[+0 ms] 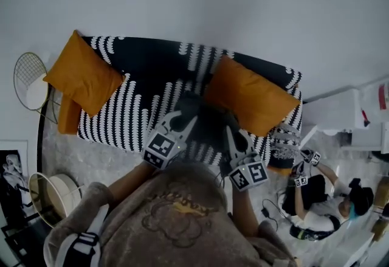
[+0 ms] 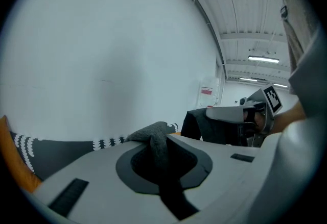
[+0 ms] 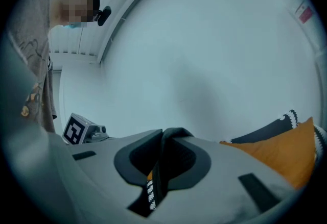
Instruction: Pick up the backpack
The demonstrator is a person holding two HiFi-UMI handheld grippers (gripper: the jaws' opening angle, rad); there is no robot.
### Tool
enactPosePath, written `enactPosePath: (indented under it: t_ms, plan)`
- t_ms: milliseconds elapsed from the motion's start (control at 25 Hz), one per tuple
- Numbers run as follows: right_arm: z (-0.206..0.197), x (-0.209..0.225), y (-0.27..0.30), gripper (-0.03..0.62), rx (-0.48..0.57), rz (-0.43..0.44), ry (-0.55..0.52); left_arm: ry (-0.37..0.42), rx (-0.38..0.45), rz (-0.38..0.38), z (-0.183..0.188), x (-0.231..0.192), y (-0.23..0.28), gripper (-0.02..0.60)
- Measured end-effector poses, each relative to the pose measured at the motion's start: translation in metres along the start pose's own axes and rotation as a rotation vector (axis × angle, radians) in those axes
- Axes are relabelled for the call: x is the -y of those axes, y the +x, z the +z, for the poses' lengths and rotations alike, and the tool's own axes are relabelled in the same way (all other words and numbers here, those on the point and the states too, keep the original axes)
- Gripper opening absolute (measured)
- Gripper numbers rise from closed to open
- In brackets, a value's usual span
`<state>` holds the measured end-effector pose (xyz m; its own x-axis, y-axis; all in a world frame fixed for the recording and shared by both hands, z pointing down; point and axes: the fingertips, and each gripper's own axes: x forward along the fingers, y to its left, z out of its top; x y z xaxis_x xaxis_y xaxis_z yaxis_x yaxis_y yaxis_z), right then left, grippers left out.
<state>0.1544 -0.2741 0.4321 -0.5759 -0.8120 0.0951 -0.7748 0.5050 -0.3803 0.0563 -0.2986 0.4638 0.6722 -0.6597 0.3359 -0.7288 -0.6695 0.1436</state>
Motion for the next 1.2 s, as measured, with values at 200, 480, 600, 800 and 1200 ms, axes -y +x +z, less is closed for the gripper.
enactPosePath:
  t_ms: [200, 480, 600, 800, 1200]
  plan:
    - [0.024, -0.018, -0.007, 0.025, 0.03, 0.071, -0.028, 0.035, 0.079, 0.015, 0.032, 0.003, -0.015, 0.026]
    - [0.046, -0.033, -0.002, 0.026, 0.073, 0.133, -0.031, 0.023, 0.126, 0.036, 0.052, 0.0, -0.035, 0.026]
    - [0.05, -0.043, -0.005, 0.026, 0.094, 0.137, -0.024, 0.022, 0.144, 0.025, 0.057, 0.005, -0.049, 0.026]
    - [0.045, -0.07, -0.02, 0.026, 0.111, 0.147, -0.033, 0.023, 0.153, 0.006, 0.051, 0.016, -0.08, 0.026]
    - [0.019, -0.133, -0.079, 0.026, 0.134, 0.113, -0.037, 0.051, 0.164, -0.067, 0.034, 0.052, -0.149, 0.028]
